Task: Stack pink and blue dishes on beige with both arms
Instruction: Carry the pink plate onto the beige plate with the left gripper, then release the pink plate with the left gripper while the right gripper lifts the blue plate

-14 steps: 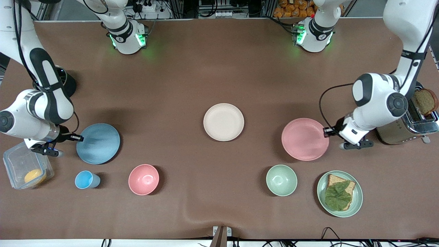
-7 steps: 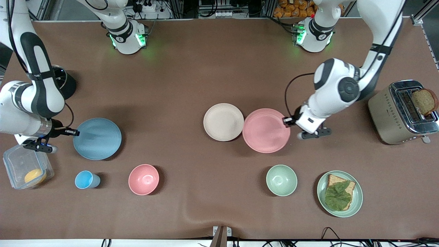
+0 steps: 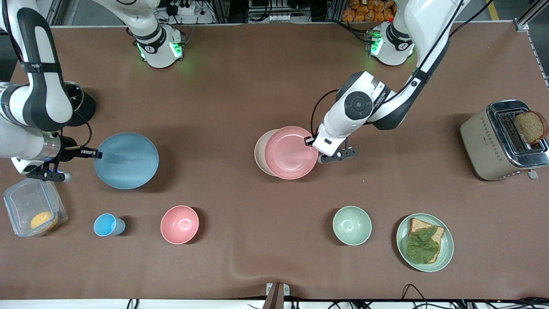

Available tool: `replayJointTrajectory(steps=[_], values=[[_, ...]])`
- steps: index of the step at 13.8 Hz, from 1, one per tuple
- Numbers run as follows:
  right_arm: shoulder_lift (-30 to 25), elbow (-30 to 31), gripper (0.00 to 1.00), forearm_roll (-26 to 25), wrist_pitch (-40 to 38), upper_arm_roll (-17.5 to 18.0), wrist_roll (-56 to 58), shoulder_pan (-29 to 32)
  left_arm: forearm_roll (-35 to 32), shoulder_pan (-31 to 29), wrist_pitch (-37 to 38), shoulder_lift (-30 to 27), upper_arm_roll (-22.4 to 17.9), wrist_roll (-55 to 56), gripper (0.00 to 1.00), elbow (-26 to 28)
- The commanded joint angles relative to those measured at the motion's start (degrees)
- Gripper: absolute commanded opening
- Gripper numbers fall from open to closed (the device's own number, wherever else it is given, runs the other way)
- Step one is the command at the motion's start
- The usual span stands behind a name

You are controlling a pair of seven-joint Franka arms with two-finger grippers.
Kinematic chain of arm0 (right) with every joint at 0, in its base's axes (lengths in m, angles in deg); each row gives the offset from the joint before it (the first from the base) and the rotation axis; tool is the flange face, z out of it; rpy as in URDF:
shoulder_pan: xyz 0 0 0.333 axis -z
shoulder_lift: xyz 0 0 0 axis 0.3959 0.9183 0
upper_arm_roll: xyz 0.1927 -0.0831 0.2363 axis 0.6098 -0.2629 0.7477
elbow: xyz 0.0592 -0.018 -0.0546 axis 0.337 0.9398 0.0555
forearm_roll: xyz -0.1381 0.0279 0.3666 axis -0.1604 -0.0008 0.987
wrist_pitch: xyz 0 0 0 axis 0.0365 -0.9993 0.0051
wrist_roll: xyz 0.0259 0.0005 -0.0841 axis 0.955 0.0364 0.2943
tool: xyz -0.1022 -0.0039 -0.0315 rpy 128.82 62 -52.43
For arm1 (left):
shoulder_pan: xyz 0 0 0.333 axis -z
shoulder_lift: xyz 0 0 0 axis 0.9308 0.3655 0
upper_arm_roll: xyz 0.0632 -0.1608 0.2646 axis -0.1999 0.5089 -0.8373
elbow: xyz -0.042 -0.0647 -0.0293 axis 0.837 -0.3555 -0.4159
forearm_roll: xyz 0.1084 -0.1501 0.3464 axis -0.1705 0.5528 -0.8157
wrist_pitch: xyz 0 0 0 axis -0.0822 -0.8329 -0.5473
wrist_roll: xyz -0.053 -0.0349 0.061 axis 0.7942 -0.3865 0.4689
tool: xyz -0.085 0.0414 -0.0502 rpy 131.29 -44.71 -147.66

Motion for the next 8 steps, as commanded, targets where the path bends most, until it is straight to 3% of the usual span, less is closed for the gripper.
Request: replayJointTrajectory(steps=[1,5,8], values=[[-2.6,0.4,0.00,3.9,-3.2,-0.1,-0.2,-1.3,-2.7,2.2,0.2,2.8,-0.5,4.2,0.00,-2.2],[-4.3,0.5,0.00,9.8,-7.2,-0.1,-0.2,-2.7,-3.0,3.1,0.1,3.9,-0.5,4.3,0.00,-2.1],[-4.6,0.5,0.00,10.7,-7.7,0.0,-0.3,-3.1,-3.0,3.3,-1.0,4.3,-0.5,4.3,0.00,-2.2]])
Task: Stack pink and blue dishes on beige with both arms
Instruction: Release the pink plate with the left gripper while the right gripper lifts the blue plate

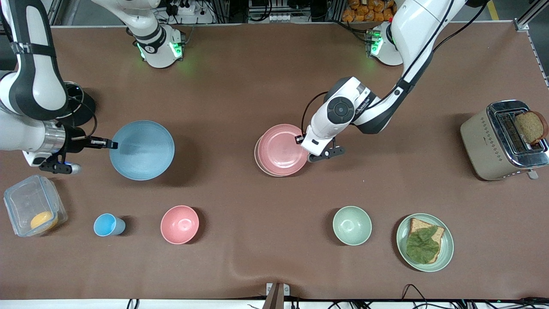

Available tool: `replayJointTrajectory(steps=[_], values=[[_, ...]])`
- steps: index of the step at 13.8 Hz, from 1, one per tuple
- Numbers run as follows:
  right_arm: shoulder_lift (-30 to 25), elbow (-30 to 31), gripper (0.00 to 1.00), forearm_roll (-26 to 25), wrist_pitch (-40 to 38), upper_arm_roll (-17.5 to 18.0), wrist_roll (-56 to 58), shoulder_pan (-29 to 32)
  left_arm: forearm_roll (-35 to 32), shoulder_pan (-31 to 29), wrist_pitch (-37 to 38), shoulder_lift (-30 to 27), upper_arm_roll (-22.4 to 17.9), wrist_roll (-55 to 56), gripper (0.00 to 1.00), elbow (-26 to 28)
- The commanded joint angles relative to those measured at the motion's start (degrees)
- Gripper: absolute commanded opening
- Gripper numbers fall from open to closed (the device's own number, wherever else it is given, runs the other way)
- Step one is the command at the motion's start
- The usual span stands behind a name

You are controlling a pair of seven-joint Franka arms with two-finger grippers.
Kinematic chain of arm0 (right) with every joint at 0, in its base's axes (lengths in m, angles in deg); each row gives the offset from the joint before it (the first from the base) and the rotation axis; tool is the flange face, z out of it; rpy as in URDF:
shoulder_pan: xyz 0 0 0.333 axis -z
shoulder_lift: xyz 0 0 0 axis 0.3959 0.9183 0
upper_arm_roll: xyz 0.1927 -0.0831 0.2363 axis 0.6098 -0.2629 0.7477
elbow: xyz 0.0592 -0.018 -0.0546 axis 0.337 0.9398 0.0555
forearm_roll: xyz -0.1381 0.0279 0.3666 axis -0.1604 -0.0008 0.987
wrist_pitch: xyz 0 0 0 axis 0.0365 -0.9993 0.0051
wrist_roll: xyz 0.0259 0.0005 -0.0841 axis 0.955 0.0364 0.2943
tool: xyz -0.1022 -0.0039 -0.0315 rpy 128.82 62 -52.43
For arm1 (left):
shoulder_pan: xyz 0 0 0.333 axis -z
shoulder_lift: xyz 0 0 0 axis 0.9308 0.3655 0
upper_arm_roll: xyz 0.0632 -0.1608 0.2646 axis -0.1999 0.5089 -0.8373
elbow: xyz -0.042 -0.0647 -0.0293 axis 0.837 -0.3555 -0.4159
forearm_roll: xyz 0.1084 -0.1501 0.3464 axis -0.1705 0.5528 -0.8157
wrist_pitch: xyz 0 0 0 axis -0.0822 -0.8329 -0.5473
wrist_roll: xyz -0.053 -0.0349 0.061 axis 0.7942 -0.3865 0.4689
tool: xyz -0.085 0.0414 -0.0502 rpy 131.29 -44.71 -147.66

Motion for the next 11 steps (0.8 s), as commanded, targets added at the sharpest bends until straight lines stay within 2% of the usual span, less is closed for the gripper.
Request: replayJointTrajectory(steps=[1,4,11], values=[[-1.6,0.8,0.00,1.8,-0.8,-0.1,-0.3,-0.9,-1.5,1.2,-0.8,0.9,-0.4,1.5,0.00,-1.2],[-1.7,0.9,0.00,3.8,-1.2,-0.2,-0.3,-1.1,-1.8,1.6,-0.9,1.6,-0.4,2.6,0.00,-1.3],[-1.7,0.8,0.00,3.9,-0.8,-0.2,-2.9,-3.5,-3.2,2.2,-1.7,2.6,-0.4,4.0,0.00,-1.4]])
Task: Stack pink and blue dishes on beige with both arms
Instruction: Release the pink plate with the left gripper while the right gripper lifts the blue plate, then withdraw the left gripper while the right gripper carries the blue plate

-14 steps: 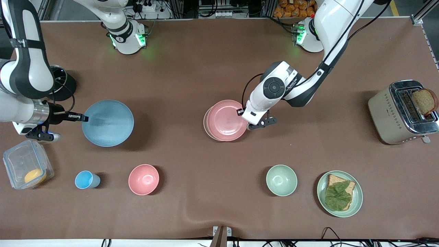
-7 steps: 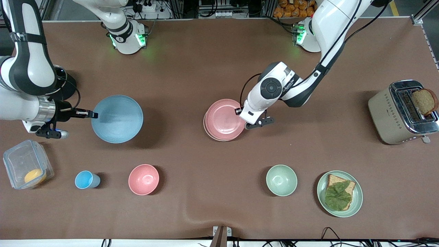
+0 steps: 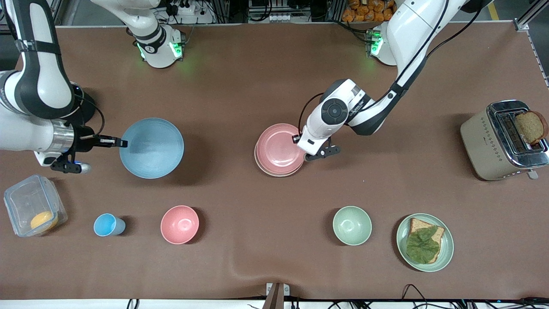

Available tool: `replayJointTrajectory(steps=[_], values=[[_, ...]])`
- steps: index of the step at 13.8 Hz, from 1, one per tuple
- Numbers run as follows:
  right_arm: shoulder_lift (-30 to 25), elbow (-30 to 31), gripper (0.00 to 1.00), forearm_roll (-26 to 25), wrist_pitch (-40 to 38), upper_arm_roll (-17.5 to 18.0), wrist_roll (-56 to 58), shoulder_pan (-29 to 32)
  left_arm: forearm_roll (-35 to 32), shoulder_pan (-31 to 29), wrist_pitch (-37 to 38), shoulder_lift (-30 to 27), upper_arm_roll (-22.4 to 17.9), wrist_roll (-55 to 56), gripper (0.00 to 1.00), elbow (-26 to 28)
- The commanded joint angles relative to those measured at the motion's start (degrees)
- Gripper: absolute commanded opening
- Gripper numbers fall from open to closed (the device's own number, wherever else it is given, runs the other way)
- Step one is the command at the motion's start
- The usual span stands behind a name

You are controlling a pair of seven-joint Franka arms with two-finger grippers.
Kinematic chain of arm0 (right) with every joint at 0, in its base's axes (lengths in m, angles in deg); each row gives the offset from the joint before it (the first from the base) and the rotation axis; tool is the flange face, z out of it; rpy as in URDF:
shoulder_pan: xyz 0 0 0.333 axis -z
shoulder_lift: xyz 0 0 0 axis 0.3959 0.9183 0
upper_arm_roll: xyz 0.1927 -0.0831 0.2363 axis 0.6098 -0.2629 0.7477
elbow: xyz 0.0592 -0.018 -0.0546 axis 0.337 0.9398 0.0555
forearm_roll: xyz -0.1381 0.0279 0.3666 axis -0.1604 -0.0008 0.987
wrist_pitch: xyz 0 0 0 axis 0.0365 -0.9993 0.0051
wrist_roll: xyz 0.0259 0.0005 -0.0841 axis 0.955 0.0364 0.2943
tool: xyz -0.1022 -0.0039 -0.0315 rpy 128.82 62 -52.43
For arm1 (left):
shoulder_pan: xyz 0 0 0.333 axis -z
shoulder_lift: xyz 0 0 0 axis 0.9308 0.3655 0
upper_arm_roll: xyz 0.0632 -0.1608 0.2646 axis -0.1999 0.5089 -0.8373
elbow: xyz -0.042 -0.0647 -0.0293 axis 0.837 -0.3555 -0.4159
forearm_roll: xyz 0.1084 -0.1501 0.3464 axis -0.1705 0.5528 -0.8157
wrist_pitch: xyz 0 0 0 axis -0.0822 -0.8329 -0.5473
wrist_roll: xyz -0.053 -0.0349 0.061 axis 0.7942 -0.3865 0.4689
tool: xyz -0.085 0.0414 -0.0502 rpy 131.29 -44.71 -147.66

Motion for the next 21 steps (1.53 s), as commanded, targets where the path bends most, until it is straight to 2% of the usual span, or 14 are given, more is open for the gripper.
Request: replayJointTrajectory(steps=[1,3,5,6,7,10,13,15,19,21], values=[[-1.6,0.7,0.00,1.0,-0.1,-0.2,-2.1,-2.1,-1.8,1.1,-0.6,0.6,-0.3,2.1,0.00,-1.3],[-1.4,0.7,0.00,1.2,0.4,-0.2,-2.7,-3.4,-1.8,1.1,-0.6,0.6,-0.3,2.1,0.00,-1.3],[-0.7,0.7,0.00,4.0,1.4,-0.3,-2.7,-5.2,-1.7,1.1,-0.6,0.6,-0.3,2.1,0.00,-1.3],[-0.3,0.8,0.00,4.2,1.9,-0.3,-2.7,-6.3,-1.7,1.0,-0.5,0.6,-0.3,2.2,0.43,-1.7],[0.4,1.2,0.00,4.4,3.2,-0.3,-2.9,-7.4,-1.6,0.7,-0.6,0.5,-0.4,3.4,0.99,-2.1],[1.1,1.3,0.00,6.9,4.6,-0.3,-5.3,-10.1,-1.9,-0.6,0.1,-1.8,-0.6,5.5,1.00,-3.4],[0.8,1.4,0.00,6.8,4.7,-0.3,-6.7,-11.1,-1.9,-7.4,6.7,-12.1,-0.6,3.3,1.00,-3.6],[0.7,1.7,0.00,6.8,4.5,-0.3,-6.7,-11.0,-1.9,-13.3,12.2,-18.4,-0.6,-2.4,1.00,-3.6],[0.7,1.9,0.00,6.8,4.5,-0.3,-6.6,-11.0,-1.8,-23.5,20.3,-25.7,-0.1,-11.0,1.00,-5.1],[0.6,1.9,0.00,6.8,4.5,-0.3,-6.7,-11.1,-1.5,-24.1,26.8,-30.4,-0.4,-17.2,1.00,-6.6]])
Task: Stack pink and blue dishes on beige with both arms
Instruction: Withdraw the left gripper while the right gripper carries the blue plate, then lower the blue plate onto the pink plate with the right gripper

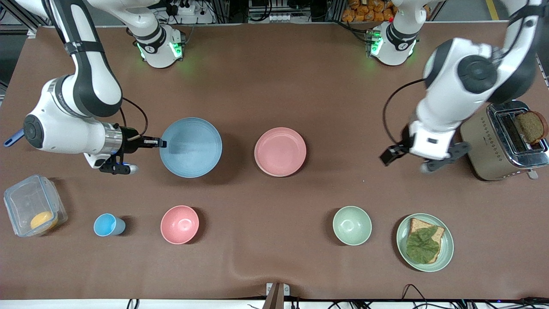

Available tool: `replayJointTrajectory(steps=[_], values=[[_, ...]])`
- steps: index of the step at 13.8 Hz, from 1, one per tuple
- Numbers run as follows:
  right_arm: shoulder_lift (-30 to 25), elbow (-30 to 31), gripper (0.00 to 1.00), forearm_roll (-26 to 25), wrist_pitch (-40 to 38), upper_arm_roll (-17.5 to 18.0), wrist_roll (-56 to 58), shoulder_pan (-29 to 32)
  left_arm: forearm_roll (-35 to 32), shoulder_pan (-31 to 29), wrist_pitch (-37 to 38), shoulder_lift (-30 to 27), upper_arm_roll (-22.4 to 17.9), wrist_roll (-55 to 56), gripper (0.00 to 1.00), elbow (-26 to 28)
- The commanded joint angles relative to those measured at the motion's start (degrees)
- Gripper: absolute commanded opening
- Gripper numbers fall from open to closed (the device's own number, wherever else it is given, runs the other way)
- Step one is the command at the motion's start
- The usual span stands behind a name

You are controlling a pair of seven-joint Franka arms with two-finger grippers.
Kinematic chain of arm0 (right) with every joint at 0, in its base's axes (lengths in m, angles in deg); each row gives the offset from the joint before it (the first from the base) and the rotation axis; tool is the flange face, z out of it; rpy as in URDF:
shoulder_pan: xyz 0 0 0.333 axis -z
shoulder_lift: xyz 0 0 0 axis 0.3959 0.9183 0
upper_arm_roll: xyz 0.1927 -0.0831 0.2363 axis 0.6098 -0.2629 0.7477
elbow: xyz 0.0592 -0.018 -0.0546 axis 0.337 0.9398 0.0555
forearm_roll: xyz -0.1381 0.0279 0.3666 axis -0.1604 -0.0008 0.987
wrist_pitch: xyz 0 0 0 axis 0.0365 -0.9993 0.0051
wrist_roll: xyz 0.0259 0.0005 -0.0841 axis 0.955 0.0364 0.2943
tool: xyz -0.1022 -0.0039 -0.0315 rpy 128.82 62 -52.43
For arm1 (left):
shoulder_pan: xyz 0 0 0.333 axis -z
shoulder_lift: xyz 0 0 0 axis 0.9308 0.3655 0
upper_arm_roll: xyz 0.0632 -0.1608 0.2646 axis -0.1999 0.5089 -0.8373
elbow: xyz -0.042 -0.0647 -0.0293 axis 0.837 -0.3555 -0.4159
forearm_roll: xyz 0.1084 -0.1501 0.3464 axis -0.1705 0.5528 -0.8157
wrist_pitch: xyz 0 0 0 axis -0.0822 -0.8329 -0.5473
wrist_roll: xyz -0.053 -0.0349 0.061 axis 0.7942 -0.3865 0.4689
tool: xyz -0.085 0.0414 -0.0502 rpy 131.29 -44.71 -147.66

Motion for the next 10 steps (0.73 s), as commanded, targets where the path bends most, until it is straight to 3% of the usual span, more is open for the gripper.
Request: replayJointTrajectory(steps=[1,5,6,8,10], values=[[-1.0,0.7,0.00,1.2,-0.1,-0.3,-0.7,-0.4,0.0,-1.0,8.7,-6.4,0.2,-5.4,1.00,-1.4],[-0.9,0.7,0.00,1.2,0.0,-0.3,-2.3,-1.8,1.3,-4.5,21.2,-6.0,-0.4,-17.3,1.00,-11.8],[-0.7,0.7,0.00,1.3,0.1,-0.2,-2.4,-2.3,3.3,-3.2,21.5,-6.8,-4.0,-21.9,1.00,-12.0],[-0.5,0.7,0.00,3.3,0.3,-0.3,-2.5,-5.5,5.1,5.9,22.4,-6.9,-16.9,-28.6,1.00,-12.2],[0.2,1.9,0.00,6.0,2.2,-0.3,-4.5,-9.0,6.5,6.9,22.4,-6.6,-19.5,-31.3,1.00,-12.2]])
